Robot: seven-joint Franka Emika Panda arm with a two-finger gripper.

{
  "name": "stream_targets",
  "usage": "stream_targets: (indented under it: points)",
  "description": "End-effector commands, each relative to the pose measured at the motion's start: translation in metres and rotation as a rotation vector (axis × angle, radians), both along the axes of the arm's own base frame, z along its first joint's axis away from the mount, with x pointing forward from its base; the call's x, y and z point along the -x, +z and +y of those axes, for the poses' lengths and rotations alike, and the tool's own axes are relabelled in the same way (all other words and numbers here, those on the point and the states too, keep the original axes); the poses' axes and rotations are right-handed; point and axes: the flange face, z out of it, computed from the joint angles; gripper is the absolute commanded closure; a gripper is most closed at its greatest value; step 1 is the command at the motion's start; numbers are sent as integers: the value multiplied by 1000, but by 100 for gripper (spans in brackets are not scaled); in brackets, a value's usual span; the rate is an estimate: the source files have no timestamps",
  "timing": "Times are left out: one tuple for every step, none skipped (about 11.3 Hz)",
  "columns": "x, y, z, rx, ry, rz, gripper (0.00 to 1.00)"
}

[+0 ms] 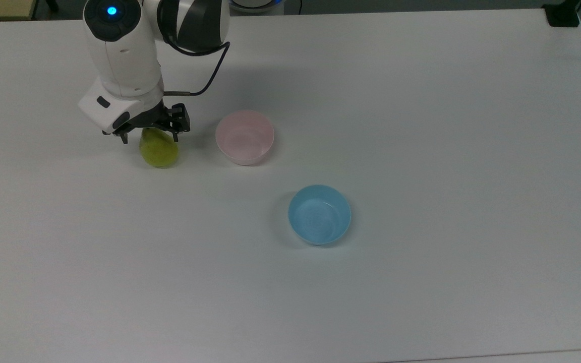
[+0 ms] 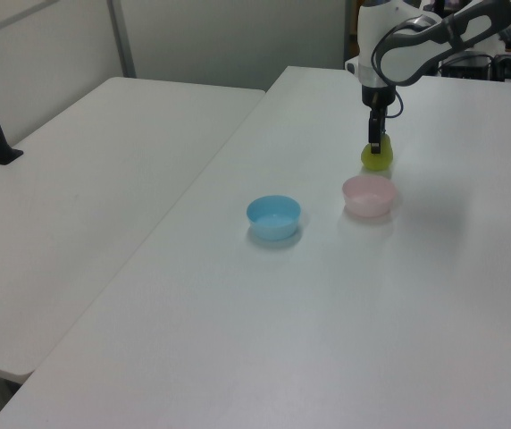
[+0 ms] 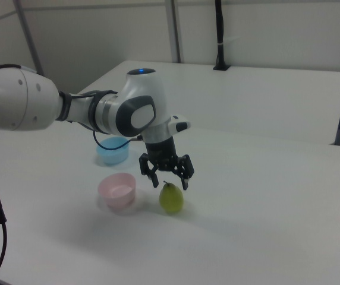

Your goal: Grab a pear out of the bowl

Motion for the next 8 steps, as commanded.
stream_targets:
  points:
    - [4, 69, 28, 6, -65, -109, 0]
    - [7, 86, 59, -1, -86, -113, 0]
    - [12, 104, 83, -7, -127, -123, 0]
    - [19, 119, 107, -13, -163, -131, 0]
    - [27, 135, 127, -21, -193, -130, 0]
    - [37, 150, 137, -28, -215, -125, 0]
    - [46, 165, 143, -35, -218, -123, 0]
    - [53, 175, 144, -69, -228, -113, 0]
